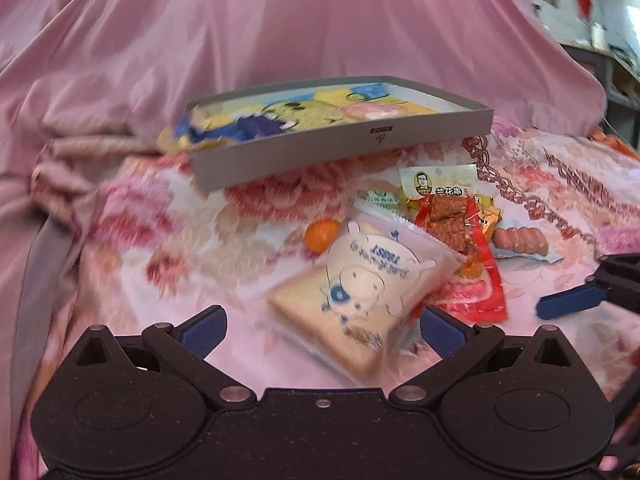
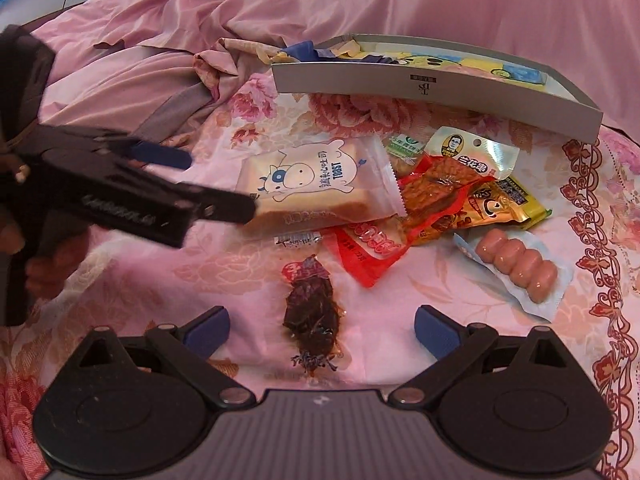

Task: Organize snacks
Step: 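Grasp the TOAST bread bag with the left tool while the right tool grasps the dark jerky pack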

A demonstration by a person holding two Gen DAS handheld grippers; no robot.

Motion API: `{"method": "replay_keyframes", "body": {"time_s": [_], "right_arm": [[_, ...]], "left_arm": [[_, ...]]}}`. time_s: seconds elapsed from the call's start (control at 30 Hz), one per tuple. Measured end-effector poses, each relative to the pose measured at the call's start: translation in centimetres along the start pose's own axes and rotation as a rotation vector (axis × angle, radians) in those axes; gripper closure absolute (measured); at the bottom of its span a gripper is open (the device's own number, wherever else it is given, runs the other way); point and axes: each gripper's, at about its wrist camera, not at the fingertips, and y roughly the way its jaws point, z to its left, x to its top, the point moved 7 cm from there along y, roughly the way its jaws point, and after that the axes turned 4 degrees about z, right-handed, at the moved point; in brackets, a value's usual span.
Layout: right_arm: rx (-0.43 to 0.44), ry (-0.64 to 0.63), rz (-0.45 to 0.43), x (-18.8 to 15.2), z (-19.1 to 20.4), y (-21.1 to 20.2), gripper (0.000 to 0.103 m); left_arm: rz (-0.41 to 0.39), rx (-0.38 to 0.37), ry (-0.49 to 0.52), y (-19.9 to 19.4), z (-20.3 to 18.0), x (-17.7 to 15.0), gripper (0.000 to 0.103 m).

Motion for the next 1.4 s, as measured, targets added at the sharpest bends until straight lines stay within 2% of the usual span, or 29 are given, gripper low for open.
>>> {"method": "replay_keyframes", "body": {"time_s": [0.13, 0.43, 0.57, 0.73, 0.8, 0.93, 1.03, 1.17, 1.4], "right_arm": [[0.014, 0.002, -0.002, 0.0, 0.1, -0.1, 0.009], [0.04, 0.039, 0.007, 0.4, 0.1, -0.1, 0.02], [0.024, 0.045, 0.005, 0.4, 0.1, -0.1, 0.023], [0.021, 0.041, 0.005, 0.3, 0.2, -0.1, 0.032], [0.025, 0.044, 0.005, 0.3, 0.2, -0.2, 0.039], [0.025, 0.056, 0.009, 0.3, -0.1, -0.3, 0.044], [0.02, 0.067, 0.012, 0.3, -0.3, -0.4, 0.051], [0.0, 0.068, 0.013, 0.1, -0.7, -0.6, 0.051], [-0.043, 0.083, -0.002, -0.2, -1.4, -1.4, 0.051]], "left_arm": [[-0.022, -0.038, 0.056, 1.5, 0.3, 0.6, 0.001], [-0.02, -0.238, 0.1, 3.7, 0.5, 1.4, 0.001], [-0.02, -0.239, 0.186, 4.2, -0.4, 1.4, 0.001], [0.019, -0.244, 0.223, 5.1, -0.9, 1.3, 0.001], [0.028, -0.255, 0.241, 5.1, -1.0, 1.1, 0.004], [0.033, -0.263, 0.282, 5.0, -1.5, 0.7, 0.011], [0.059, -0.248, 0.264, 5.1, -1.2, 0.9, 0.019], [0.098, -0.254, 0.207, 4.8, -1.0, 1.0, 0.022], [0.219, -0.205, 0.065, 3.4, -1.4, 0.3, 0.025]]}}
